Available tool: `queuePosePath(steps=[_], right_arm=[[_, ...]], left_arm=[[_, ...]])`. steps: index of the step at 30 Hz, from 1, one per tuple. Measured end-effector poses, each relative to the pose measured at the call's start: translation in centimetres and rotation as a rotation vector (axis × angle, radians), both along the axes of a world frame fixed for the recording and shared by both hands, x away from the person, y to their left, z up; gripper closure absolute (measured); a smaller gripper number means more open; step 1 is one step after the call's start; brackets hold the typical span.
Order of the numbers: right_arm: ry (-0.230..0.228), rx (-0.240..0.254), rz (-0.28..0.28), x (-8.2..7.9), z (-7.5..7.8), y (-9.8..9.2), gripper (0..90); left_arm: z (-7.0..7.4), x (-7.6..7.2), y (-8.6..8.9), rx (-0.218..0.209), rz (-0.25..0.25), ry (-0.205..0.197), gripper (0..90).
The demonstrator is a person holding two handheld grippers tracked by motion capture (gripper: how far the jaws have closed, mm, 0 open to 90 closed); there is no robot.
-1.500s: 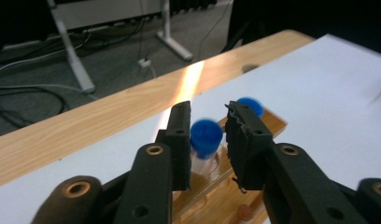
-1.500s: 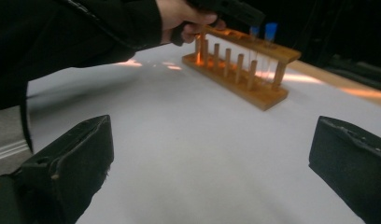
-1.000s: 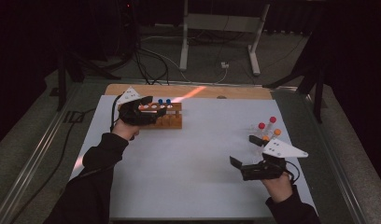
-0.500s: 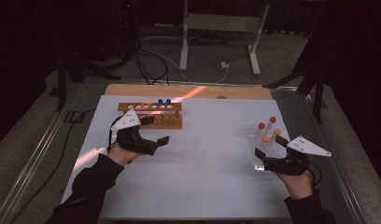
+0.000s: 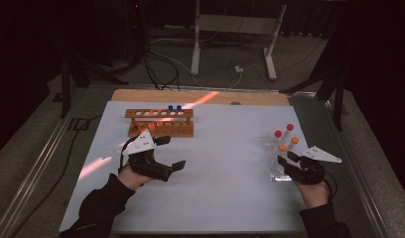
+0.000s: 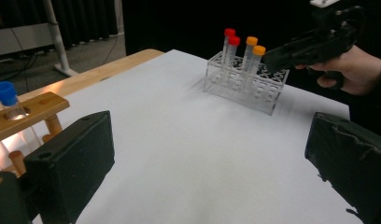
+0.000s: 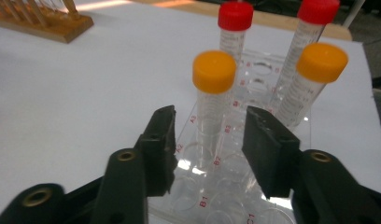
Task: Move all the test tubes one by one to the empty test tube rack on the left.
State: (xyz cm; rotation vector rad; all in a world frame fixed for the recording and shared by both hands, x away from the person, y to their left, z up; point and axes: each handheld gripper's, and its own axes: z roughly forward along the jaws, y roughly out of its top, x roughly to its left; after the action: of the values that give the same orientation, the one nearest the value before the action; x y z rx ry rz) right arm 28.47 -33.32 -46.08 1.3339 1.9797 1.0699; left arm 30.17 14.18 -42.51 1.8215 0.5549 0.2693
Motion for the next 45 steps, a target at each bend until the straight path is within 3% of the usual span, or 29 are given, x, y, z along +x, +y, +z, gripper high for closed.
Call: queuePosePath(steps=[5,10,18,26,31,41,45], right_arm=[[0.031,-0.016,-0.018,0.6,-0.3,0.3,65.0],[0.050,-0.017,-0.004,1.3,-0.5,0.7,67.6],[0.030,-0.046,-0.028,1.5,-0.6,1.1,73.5],[0.016,-0.059,-0.016,1.4,-0.3,1.0,74.6],[-0.018,-0.056,-0.011,1.0,0.7,0.9,74.7],[-0.171,-0.050,-0.003,-1.0,4.1,1.2,74.7],[-0.204,-0.037,0.031,-1.7,4.9,2.1,74.8]], left_arm=[[-0.2,0.0,-0.1,0.006,-0.003,0.000,2.4],[-0.2,0.0,-0.2,0.007,-0.002,-0.001,2.4],[-0.1,-0.1,-0.1,0.009,-0.001,-0.007,2.4],[-0.2,0.0,-0.1,0.008,-0.001,0.001,2.4],[-0.1,0.1,0.1,-0.001,-0.003,0.006,2.4],[0.2,-0.1,0.1,-0.006,-0.010,0.006,2.4],[0.2,-0.1,-0.1,-0.009,-0.022,0.013,2.4]])
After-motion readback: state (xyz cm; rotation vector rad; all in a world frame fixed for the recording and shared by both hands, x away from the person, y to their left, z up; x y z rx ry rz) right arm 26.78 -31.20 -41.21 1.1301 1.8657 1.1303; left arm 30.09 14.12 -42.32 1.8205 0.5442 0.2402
